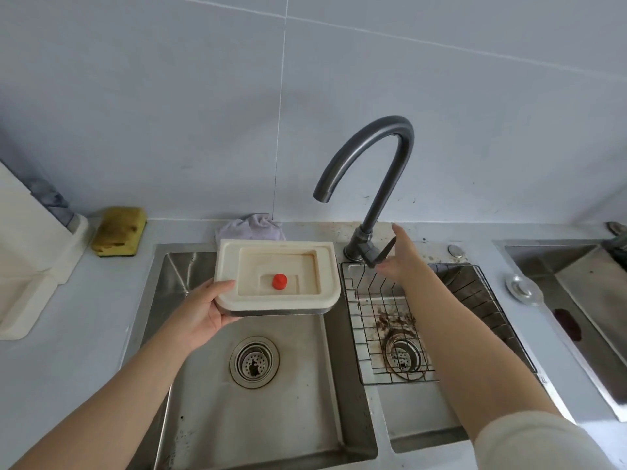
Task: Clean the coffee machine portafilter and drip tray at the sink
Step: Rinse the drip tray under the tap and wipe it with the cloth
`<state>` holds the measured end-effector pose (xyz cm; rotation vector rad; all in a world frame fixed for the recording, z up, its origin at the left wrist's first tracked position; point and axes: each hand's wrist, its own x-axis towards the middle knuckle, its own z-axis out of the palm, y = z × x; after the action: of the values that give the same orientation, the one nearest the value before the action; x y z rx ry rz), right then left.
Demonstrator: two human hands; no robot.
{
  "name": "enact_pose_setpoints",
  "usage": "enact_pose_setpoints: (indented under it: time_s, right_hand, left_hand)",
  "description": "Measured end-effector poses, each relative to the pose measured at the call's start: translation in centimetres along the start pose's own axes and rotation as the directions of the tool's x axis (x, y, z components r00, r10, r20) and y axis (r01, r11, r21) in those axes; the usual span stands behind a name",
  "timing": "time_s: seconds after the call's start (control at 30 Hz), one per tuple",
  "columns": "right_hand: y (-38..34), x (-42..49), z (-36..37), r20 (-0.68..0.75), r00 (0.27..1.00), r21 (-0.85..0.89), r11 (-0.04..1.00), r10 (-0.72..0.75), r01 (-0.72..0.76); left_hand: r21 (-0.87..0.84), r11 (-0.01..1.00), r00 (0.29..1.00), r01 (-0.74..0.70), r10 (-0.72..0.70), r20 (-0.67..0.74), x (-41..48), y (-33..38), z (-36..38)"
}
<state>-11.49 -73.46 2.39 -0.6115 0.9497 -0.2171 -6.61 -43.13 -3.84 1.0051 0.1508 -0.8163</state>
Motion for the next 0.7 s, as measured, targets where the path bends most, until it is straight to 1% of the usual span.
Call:
enact_pose_setpoints:
  time_s: [0.03,0.1,0.2,0.27,0.33,0.43,0.47,0.57,0.6,0.7]
  right_hand:
    - [-0.2,0.7,0.0,0.032,0.998,0.064,0.997,0.051,-0.053]
    - [-0.5,2.1,-0.1,0.019,0.996,0.05,0.995,0.085,-0.086]
    - [-0.8,3.2,0.2,-0.073,0.995,-0.087,0.993,0.07,-0.076]
    - [-1.2,3.5,0.5,-0.112,0.992,-0.164,0.984,0.055,-0.073]
    - [-1.4,3.7,0.5,-0.135,0.988,-0.221,0.97,0.076,-0.104]
    - [-1.3,3.6,0.4,-0.123,0.988,-0.238,0.964,0.091,-0.119]
    - [-1.3,3.5,0.5,-0.134,0.988,-0.255,0.961,0.075,-0.107]
    - [-1.1,3.8,0.6,-0.122,0.991,-0.215,0.974,0.045,-0.07]
    - [-1.0,3.9,0.7,-0.139,0.99,-0.213,0.975,0.036,-0.065]
    - [-0.8,4.2,0.7,-0.153,0.987,-0.155,0.985,0.054,-0.078]
  left_hand:
    - [0.01,1.0,1.0,0.0,0.0,0.01,0.0,0.1,0.1]
    - [0.027,1.0,1.0,0.002,-0.002,0.021,0.0,0.3,0.2]
    - [0.035,0.999,1.0,0.003,-0.003,0.005,0.3,0.3,0.5]
    - [0.042,0.999,1.0,0.006,-0.006,-0.004,0.4,0.3,0.7]
    - [0.039,0.999,1.0,0.004,-0.004,-0.003,0.6,0.2,0.9]
    - [0.031,1.0,1.0,0.001,-0.001,-0.028,0.8,0.0,1.1]
    - [0.02,1.0,0.999,-0.003,0.003,-0.032,0.9,-0.1,1.1]
    - [-0.002,1.0,0.999,-0.01,0.01,-0.033,0.9,-0.2,1.3]
    - [-0.005,1.0,0.999,-0.012,0.012,-0.04,0.9,-0.2,1.3]
    - [-0.027,1.0,0.998,-0.013,0.012,-0.055,0.9,-0.3,1.3]
